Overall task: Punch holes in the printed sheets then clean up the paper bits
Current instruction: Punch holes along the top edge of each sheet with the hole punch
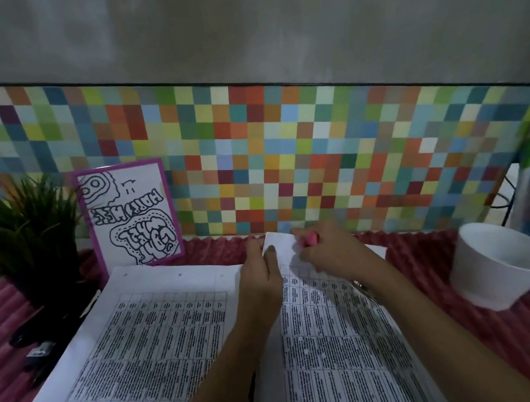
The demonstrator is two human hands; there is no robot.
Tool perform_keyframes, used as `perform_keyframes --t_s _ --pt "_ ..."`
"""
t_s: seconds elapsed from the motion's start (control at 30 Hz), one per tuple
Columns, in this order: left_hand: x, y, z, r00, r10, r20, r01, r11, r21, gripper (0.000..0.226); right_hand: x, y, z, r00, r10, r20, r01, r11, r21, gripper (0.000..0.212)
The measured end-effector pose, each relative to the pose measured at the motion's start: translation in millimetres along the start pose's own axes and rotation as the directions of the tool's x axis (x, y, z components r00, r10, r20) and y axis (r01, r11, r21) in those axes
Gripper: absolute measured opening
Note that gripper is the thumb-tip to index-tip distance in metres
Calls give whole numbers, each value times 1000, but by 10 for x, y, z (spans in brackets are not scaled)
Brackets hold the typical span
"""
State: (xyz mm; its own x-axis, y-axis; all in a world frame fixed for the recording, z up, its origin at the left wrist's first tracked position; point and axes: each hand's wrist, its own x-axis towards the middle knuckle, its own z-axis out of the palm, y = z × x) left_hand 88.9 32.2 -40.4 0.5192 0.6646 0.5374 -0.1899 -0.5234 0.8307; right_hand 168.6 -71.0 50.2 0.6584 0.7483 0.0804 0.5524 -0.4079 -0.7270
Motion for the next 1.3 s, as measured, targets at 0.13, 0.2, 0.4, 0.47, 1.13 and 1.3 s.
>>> perform_keyframes --t_s 0.13,0.2,0.4,0.47,1.13,1.3 --pt "18 25 -24 998 -65 9 66 986 -150 22 40 -64 -28 998 34 -57 -31 998 52 32" --pt "62 -4 -23 980 -182 79 197 940 -277 35 65 -82 -24 995 46 -93 -38 995 89 29" --pt "71 -10 -23 971 -177 164 218 934 -282 44 61 -17 8 990 11 -142 -3 998 56 32" --pt "55 20 -32 985 -117 130 148 953 -262 36 51 -17 -6 993 -45 -108 44 999 -10 24" --pt "6 87 15 991 125 50 -123 992 -39 39 287 -479 -183 798 -17 -603 552 422 719 9" --pt "3 95 15 986 156 64 -156 988 -8 33 317 -559 -177 815 -61 -577 547 408 730 7"
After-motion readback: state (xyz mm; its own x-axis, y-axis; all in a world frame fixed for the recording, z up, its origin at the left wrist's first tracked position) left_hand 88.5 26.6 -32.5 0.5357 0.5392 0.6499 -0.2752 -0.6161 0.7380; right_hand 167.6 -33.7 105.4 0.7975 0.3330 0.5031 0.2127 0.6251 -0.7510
